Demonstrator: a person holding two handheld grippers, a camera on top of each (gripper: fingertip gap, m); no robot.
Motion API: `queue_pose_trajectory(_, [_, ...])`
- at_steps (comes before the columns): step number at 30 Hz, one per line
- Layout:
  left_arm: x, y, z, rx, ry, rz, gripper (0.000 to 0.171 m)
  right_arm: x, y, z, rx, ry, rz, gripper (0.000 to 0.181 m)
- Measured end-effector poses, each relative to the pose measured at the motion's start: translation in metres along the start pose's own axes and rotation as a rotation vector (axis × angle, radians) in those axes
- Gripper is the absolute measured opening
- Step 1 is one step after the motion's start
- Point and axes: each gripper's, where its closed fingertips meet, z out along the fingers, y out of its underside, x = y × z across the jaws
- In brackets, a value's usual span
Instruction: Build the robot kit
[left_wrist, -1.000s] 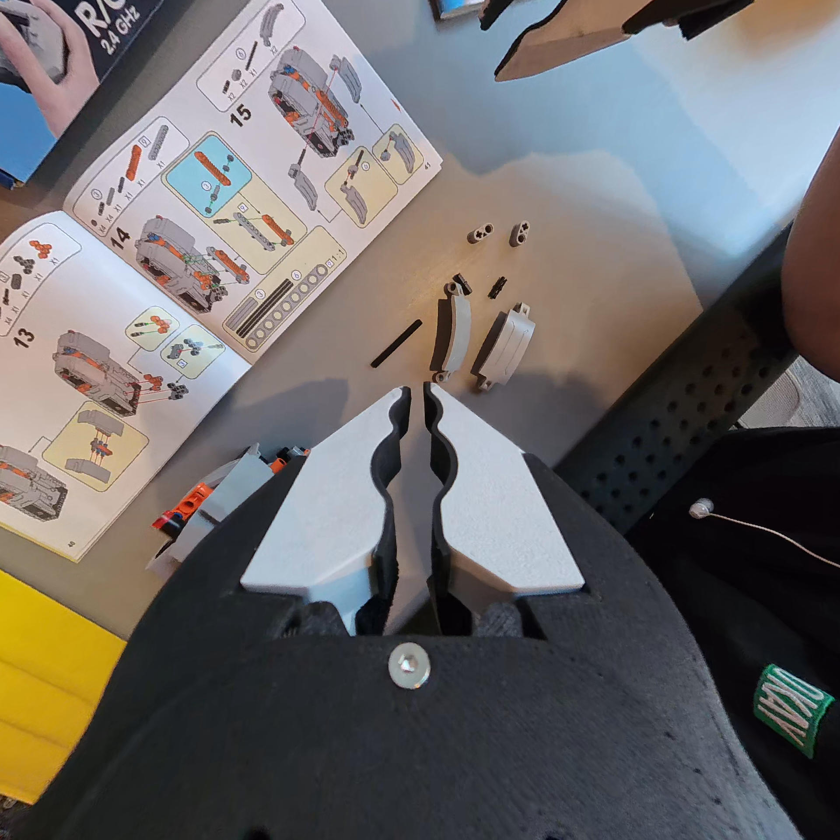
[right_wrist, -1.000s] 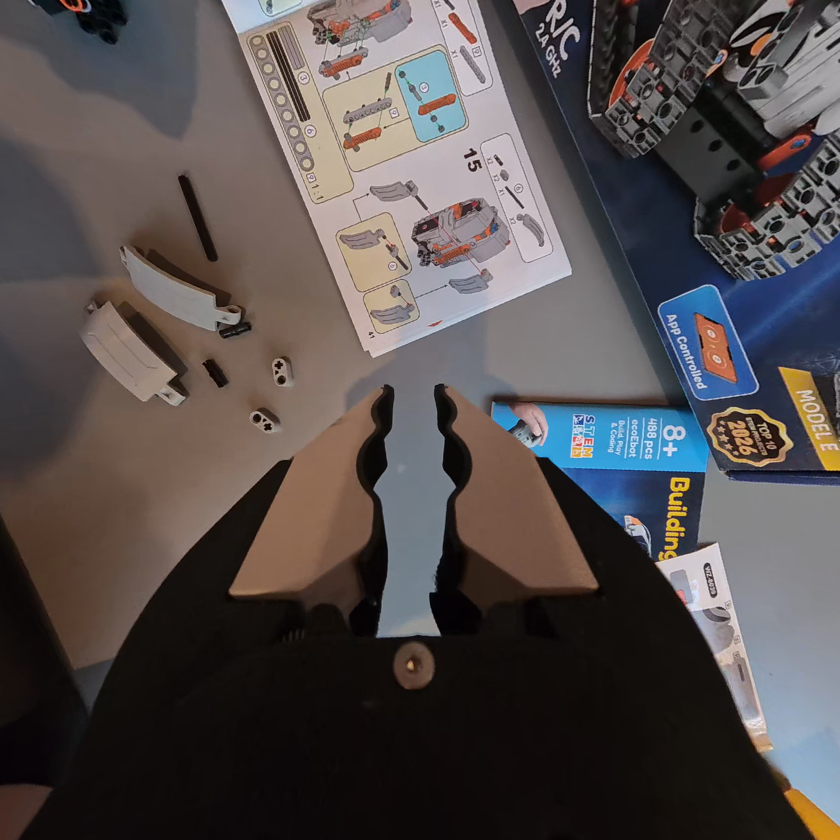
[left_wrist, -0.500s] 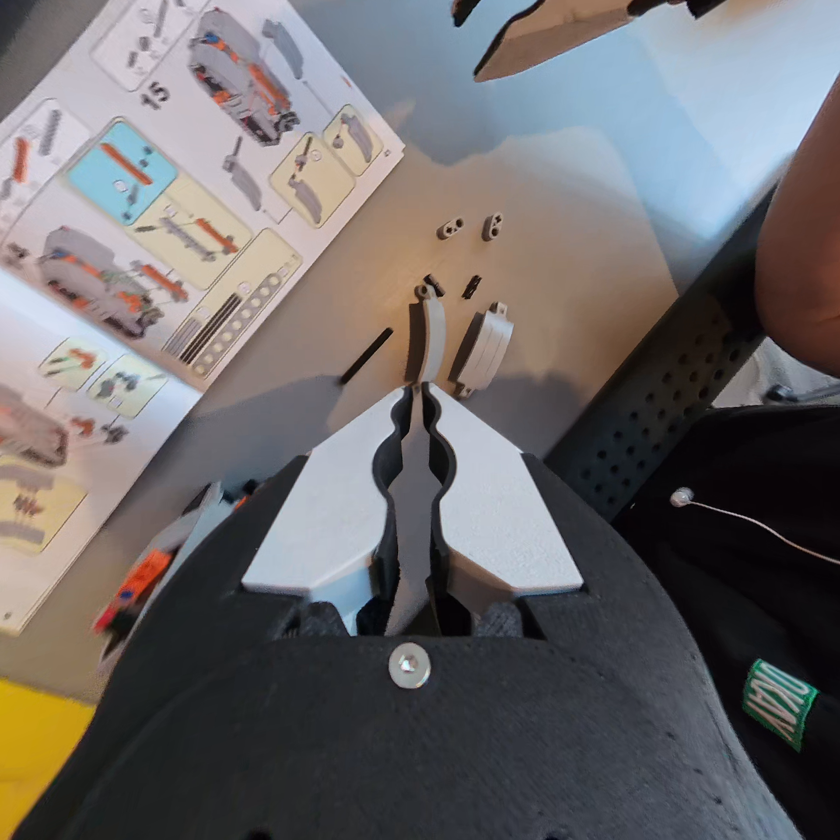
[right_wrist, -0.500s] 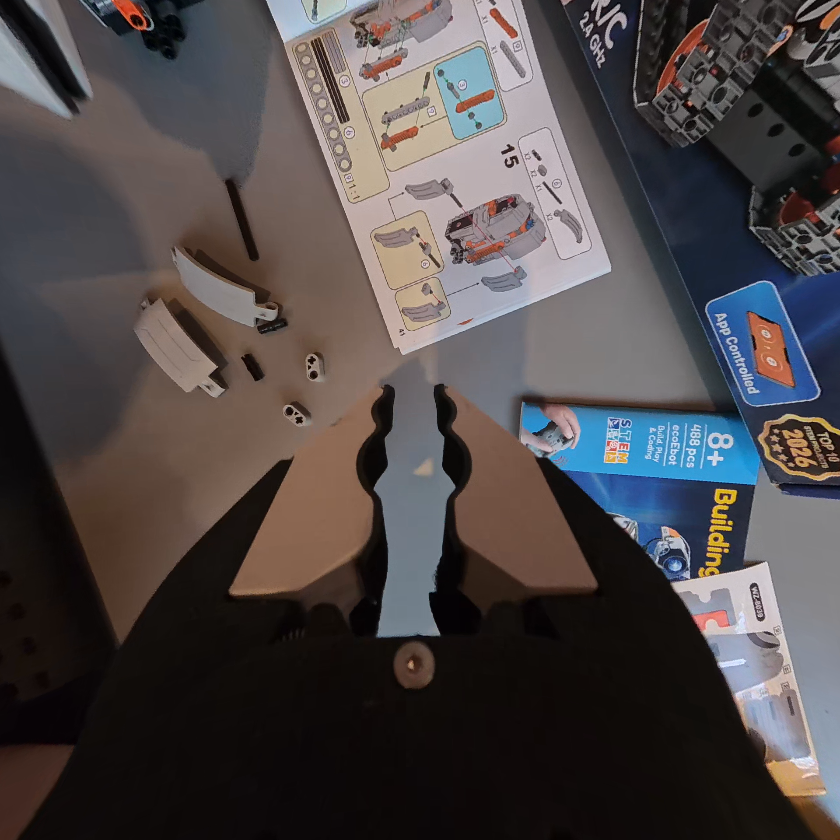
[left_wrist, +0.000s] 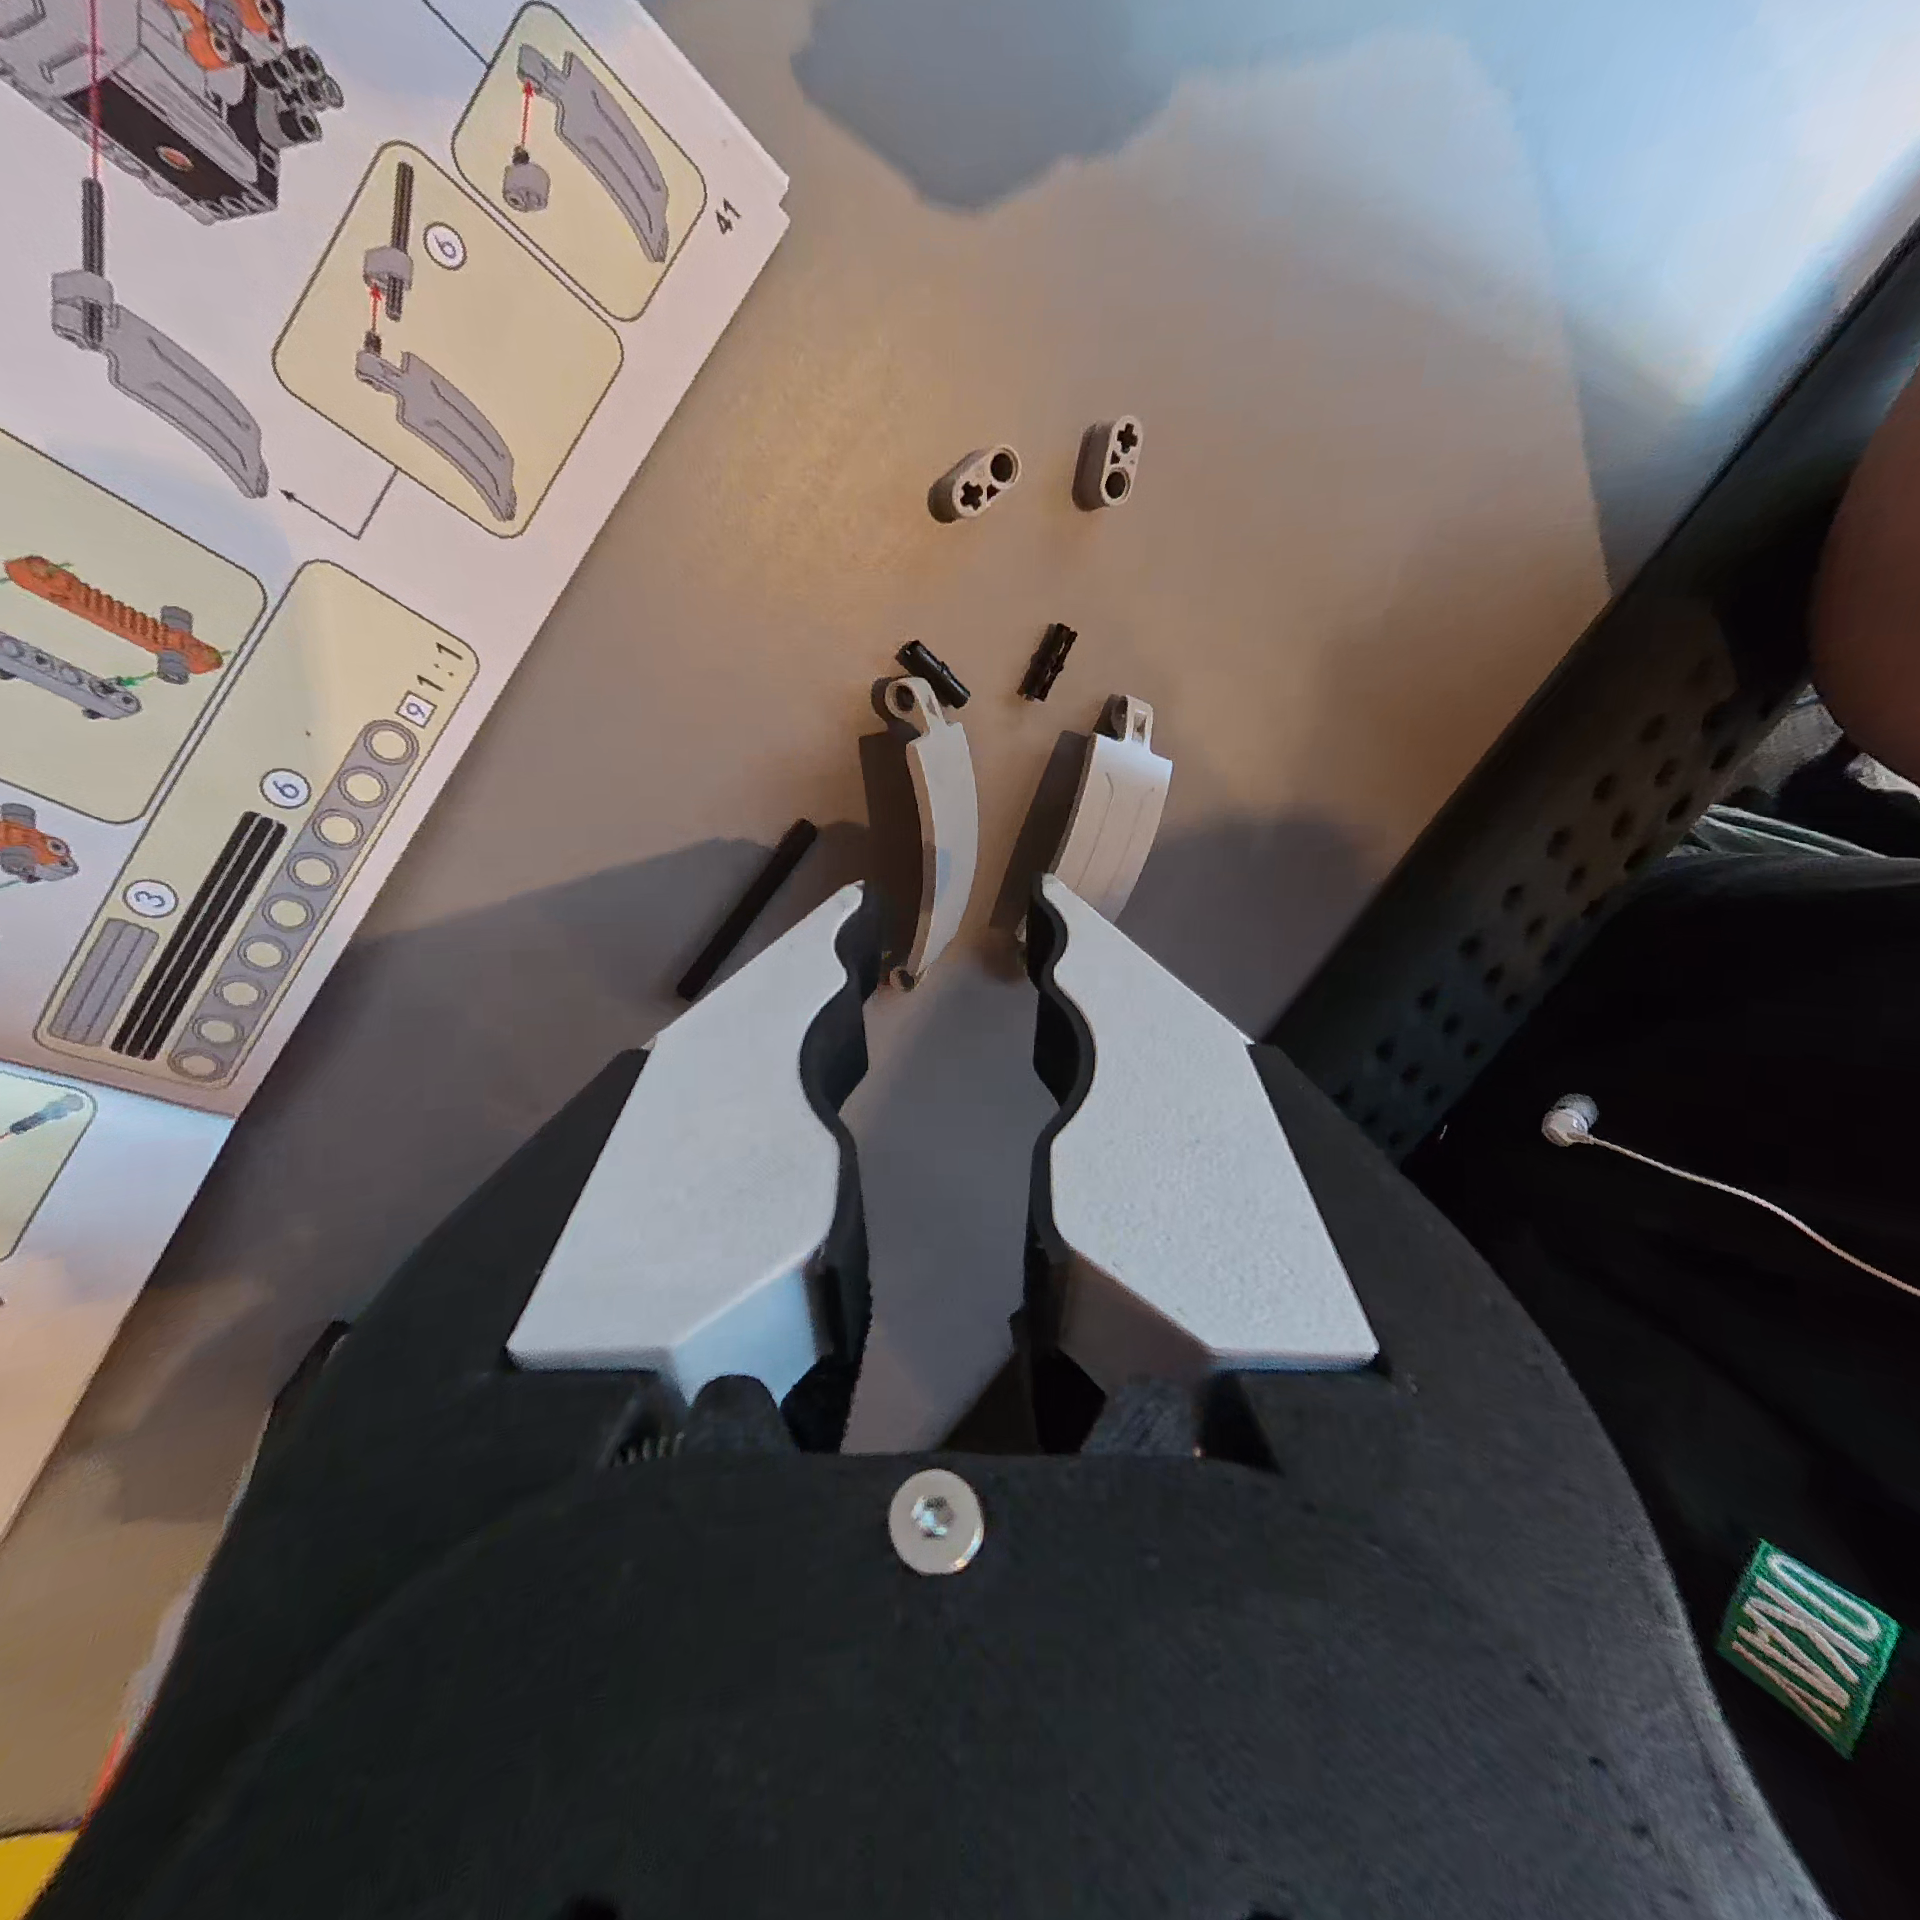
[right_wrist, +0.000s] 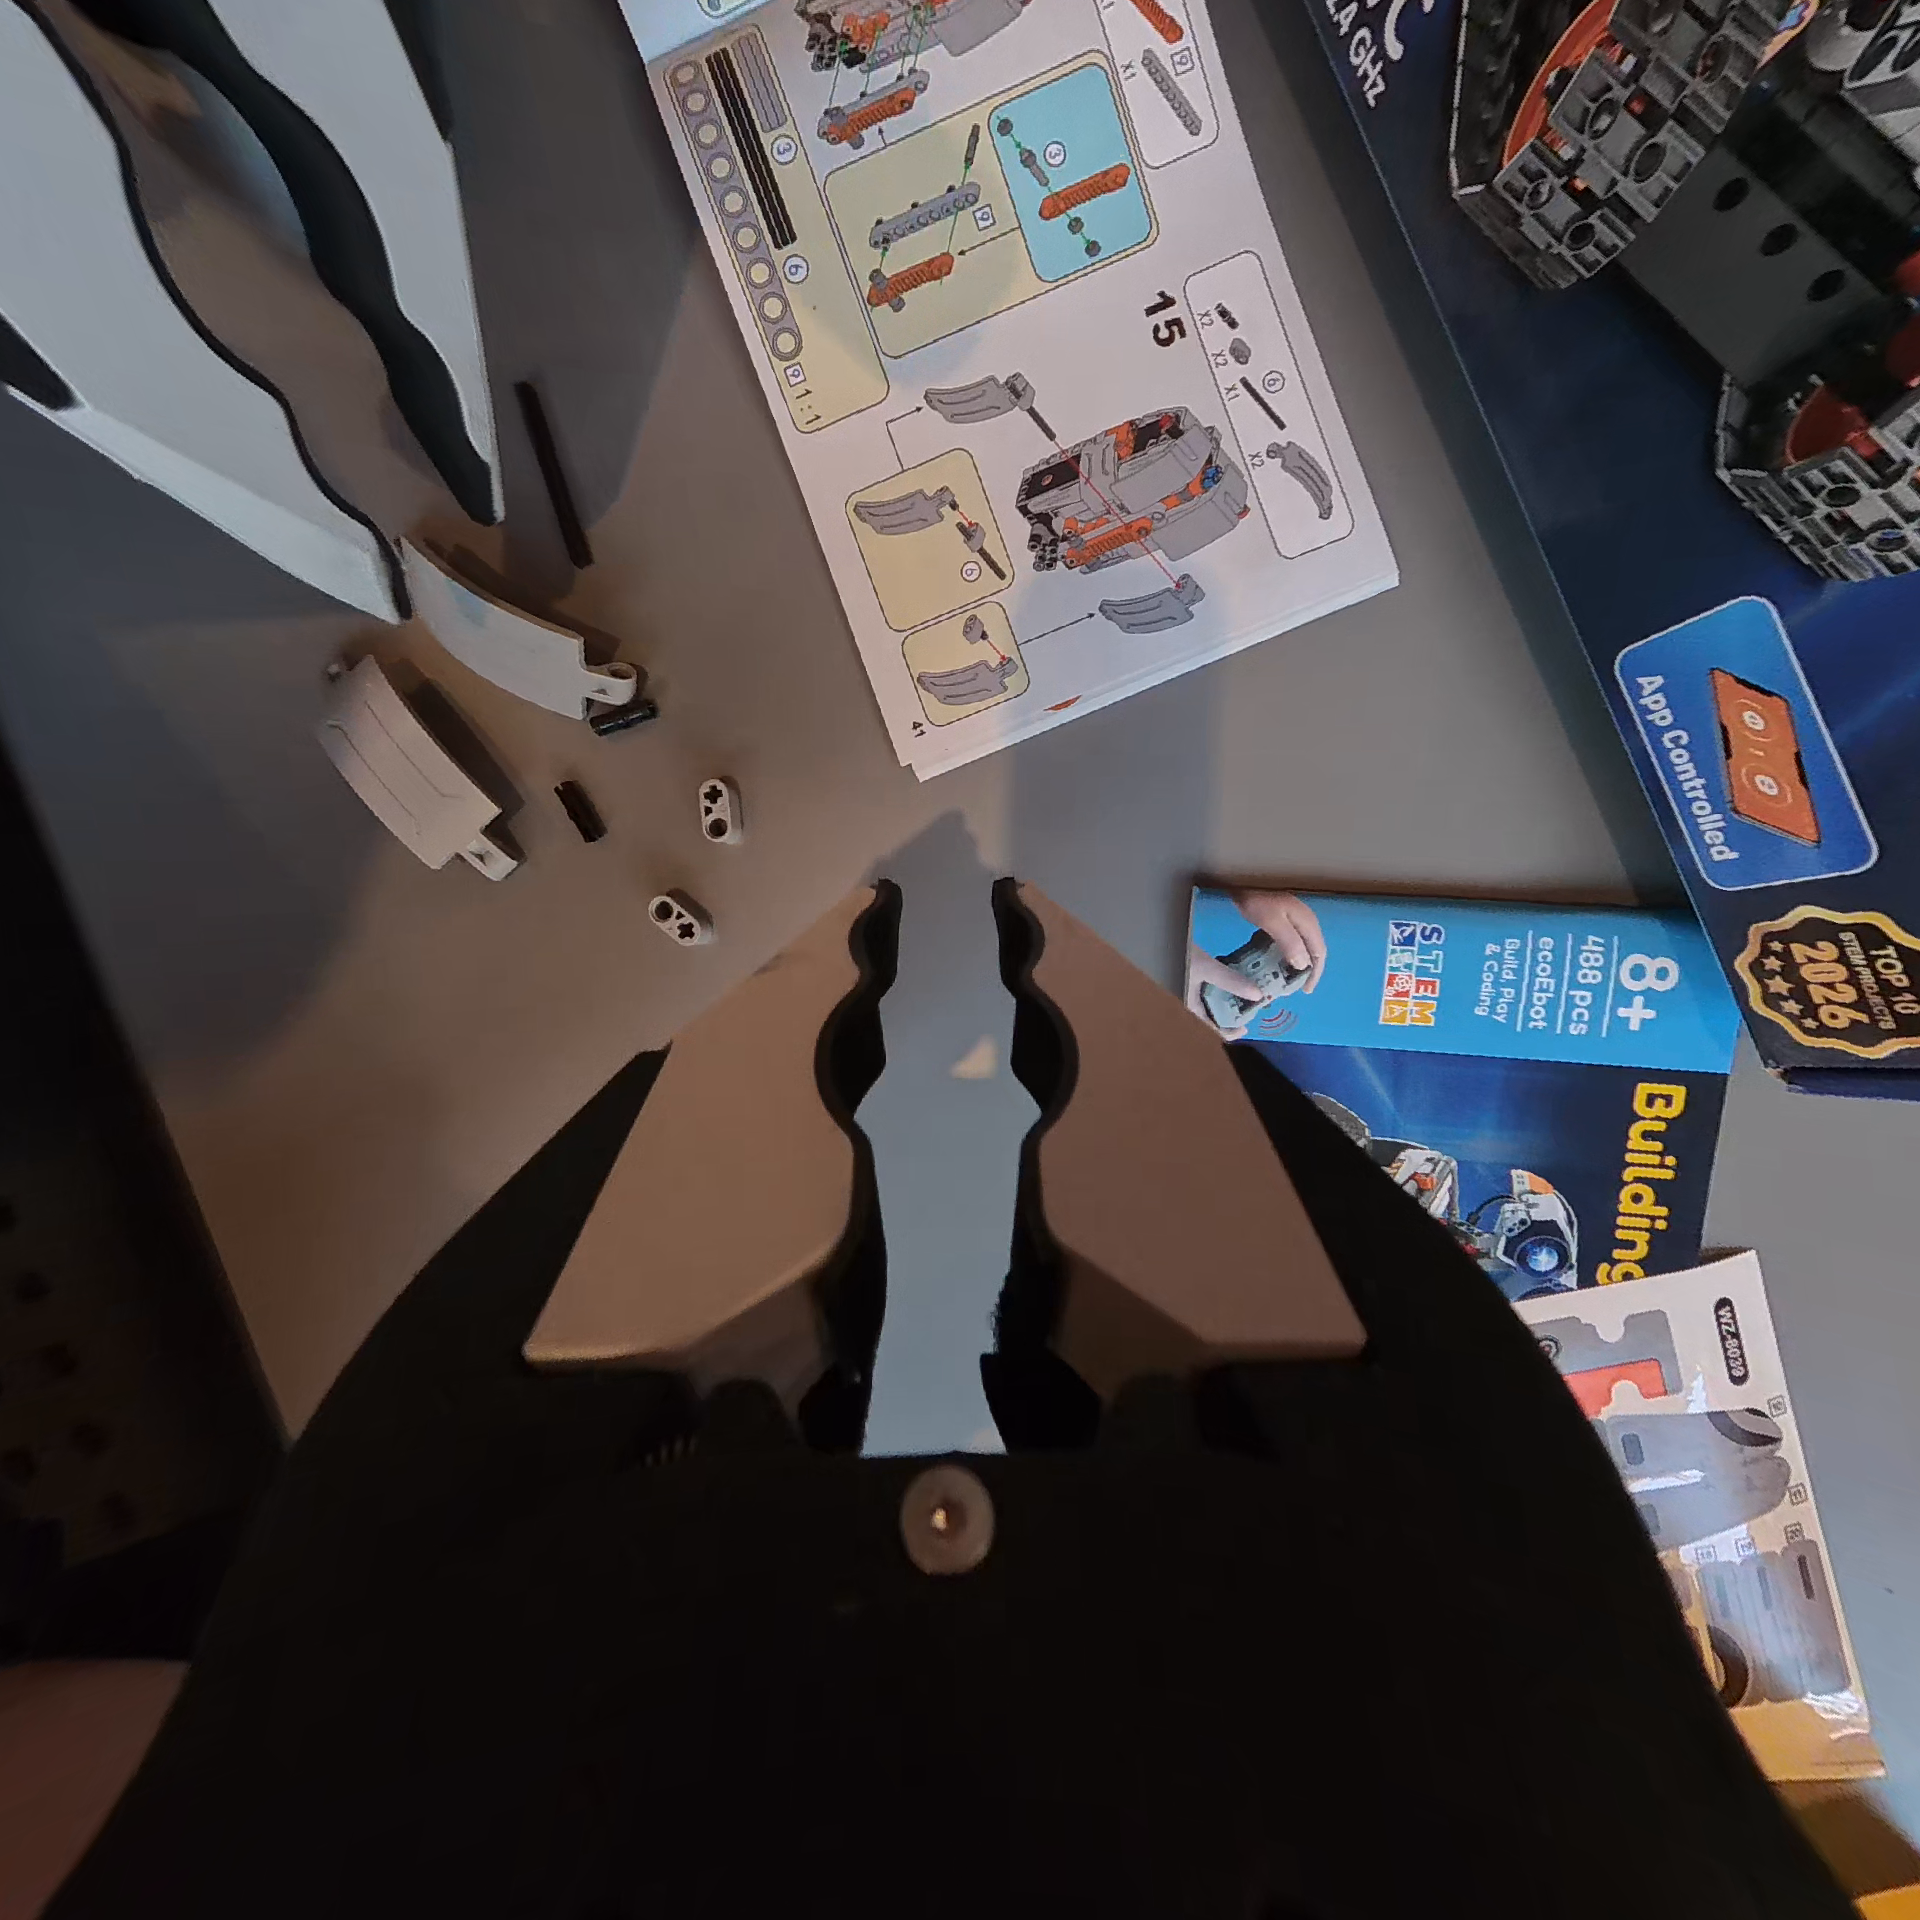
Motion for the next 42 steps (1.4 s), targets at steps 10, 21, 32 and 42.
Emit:
queue_pose_trajectory(10, [-0.001,0.004,0.014,-0.063,0.024,0.009,0.01,0.001,0.004,0.001,-0.022,0.001,0.001,0.017])
queue_pose_trajectory(21, [-0.005,0.01,0.018,-0.092,0.044,-0.012,0.008,0.001,0.01,0.005,-0.055,-0.004,0.007,0.017])
queue_pose_trajectory(32, [0.0,0.01,0.02,-0.1,0.071,-0.001,0.003,0.001,0.013,0.008,-0.07,-0.009,0.012,0.017])
queue_pose_trajectory(42, [-0.001,0.008,0.004,-0.043,0.046,-0.006,0.001,0.002,0.014,0.01,-0.079,-0.013,0.014,0.017])
